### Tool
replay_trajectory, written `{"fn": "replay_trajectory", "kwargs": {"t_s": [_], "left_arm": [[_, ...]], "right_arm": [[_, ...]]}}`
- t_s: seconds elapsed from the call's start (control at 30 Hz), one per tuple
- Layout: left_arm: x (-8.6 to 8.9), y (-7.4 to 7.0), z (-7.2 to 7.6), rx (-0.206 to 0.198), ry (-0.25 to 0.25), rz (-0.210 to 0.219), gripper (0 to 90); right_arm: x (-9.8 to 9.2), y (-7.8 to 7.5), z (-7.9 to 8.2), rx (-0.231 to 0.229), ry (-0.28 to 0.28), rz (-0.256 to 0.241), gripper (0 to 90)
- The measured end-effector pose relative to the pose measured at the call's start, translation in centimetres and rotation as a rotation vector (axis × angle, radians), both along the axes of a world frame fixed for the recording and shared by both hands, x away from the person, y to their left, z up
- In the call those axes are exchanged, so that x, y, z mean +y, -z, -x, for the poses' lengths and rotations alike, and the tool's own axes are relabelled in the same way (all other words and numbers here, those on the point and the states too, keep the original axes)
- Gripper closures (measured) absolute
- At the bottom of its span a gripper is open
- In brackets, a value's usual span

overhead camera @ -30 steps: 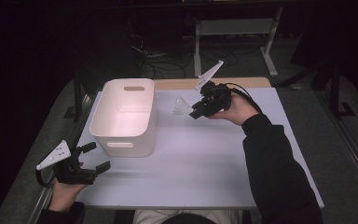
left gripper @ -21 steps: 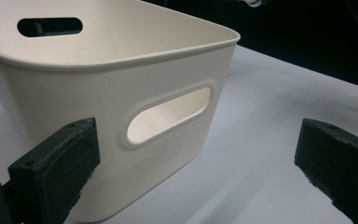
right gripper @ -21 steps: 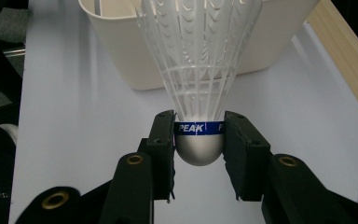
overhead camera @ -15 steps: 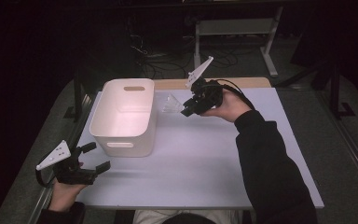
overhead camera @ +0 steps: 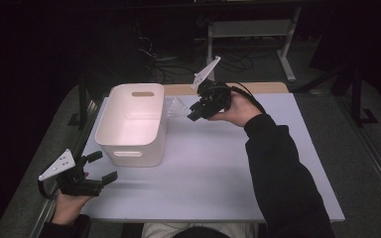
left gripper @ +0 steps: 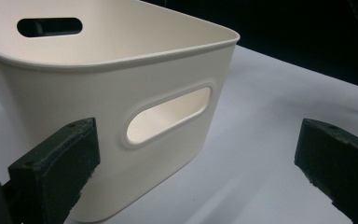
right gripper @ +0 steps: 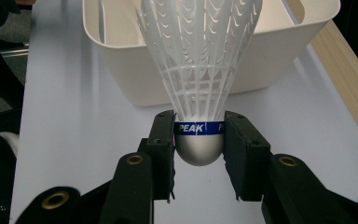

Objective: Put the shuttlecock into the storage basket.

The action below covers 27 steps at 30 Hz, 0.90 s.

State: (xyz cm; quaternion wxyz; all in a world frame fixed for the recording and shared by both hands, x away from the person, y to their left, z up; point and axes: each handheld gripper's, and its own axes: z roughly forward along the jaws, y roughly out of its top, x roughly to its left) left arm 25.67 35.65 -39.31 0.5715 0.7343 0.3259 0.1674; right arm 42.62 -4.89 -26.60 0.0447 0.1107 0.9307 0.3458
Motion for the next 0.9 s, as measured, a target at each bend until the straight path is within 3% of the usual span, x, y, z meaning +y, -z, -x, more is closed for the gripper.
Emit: {"fn": "replay_trajectory", "kwargs": {"t_s": [0.9], "left_arm": [[0.0,0.0,0.0,-0.001,0.001,0.006,0.0]], "right_arm": [[4.1,-1.8,0.0,-0.021,-0.054,-0.037,63.6]]}}
